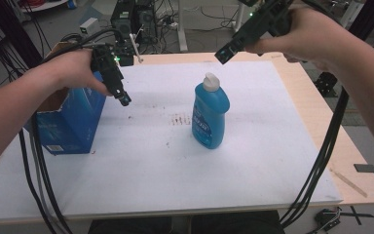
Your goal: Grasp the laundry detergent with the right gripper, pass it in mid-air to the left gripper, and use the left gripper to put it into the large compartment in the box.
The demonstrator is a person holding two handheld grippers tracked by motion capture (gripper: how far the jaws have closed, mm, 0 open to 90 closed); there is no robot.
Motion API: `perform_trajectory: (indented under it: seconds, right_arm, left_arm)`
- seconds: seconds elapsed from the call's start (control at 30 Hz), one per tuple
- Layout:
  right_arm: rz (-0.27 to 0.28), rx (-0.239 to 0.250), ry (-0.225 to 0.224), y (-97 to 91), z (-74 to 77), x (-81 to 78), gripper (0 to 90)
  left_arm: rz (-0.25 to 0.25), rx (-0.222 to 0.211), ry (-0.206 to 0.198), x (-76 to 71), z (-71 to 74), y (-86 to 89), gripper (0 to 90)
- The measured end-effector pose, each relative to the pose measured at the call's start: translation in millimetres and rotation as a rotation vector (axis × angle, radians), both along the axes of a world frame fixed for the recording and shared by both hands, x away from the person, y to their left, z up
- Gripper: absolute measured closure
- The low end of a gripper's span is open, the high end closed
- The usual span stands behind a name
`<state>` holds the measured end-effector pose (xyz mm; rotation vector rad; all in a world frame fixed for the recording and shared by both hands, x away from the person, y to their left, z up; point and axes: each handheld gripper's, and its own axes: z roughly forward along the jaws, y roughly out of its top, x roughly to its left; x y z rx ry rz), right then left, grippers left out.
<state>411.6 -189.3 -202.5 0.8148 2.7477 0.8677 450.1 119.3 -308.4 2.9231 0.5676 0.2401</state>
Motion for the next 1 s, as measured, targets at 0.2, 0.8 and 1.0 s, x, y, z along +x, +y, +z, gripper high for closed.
perform_trajectory:
  seconds: [0.2, 0.8, 1.0]
  right_arm:
    - [0.007, 0.044, -0.013, -11.4, -17.5, -31.0, 13.3]
    - [-0.064, 0.072, 0.007, -12.8, -95.0, -59.7, 13.2]
    - [-0.072, 0.073, 0.004, -4.3, -110.9, -60.2, 13.2]
  left_arm:
    - [-0.002, -0.002, -0.002, -1.8, 1.7, 0.0, 15.8]
    - [-0.007, -0.005, -0.004, -3.6, 2.5, -0.1, 15.8]
    - [-0.006, -0.003, -0.003, -3.5, 1.7, -0.2, 15.8]
